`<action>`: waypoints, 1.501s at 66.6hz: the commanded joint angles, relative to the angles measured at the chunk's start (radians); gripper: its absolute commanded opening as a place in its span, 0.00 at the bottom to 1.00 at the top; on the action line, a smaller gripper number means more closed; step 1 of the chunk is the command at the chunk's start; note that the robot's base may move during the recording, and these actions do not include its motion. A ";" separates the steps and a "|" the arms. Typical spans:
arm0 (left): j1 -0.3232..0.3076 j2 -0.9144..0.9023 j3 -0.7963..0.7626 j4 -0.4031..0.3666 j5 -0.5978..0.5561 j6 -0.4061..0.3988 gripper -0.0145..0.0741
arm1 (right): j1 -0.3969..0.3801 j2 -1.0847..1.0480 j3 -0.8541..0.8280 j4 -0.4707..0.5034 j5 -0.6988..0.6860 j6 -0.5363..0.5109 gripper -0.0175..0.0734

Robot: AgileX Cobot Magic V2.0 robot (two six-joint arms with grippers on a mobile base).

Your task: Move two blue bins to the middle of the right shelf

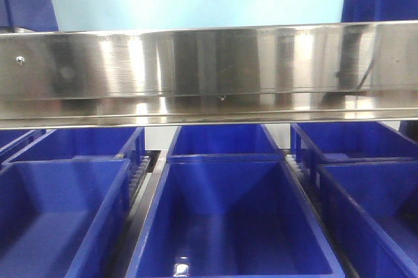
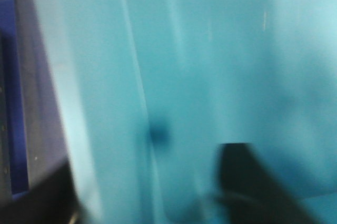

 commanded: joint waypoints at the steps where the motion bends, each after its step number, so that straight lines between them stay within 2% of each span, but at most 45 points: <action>1: -0.002 0.013 0.005 -0.034 0.009 -0.001 0.18 | 0.002 0.019 0.008 0.005 -0.014 0.009 0.02; 4: -0.002 0.013 0.005 -0.036 0.009 -0.001 0.05 | 0.002 0.019 0.008 0.005 -0.017 0.009 0.02; 5: -0.002 0.013 0.005 -0.036 0.009 -0.001 0.04 | 0.004 0.019 0.008 0.005 -0.019 0.009 0.02; 44: -0.002 -0.034 -0.044 -0.086 0.009 -0.001 0.04 | 0.004 -0.040 -0.013 0.005 -0.068 0.009 0.02; 80: -0.002 -0.161 -0.250 -0.087 -0.177 -0.001 0.04 | 0.004 -0.095 -0.347 -0.001 -0.113 -0.004 0.02; 90: -0.002 -0.163 -0.267 -0.087 -0.238 -0.001 0.04 | 0.004 -0.098 -0.363 -0.004 -0.154 -0.004 0.02; 100: -0.002 -0.163 -0.267 -0.085 -0.239 -0.001 0.04 | 0.004 -0.098 -0.363 -0.004 -0.150 -0.004 0.02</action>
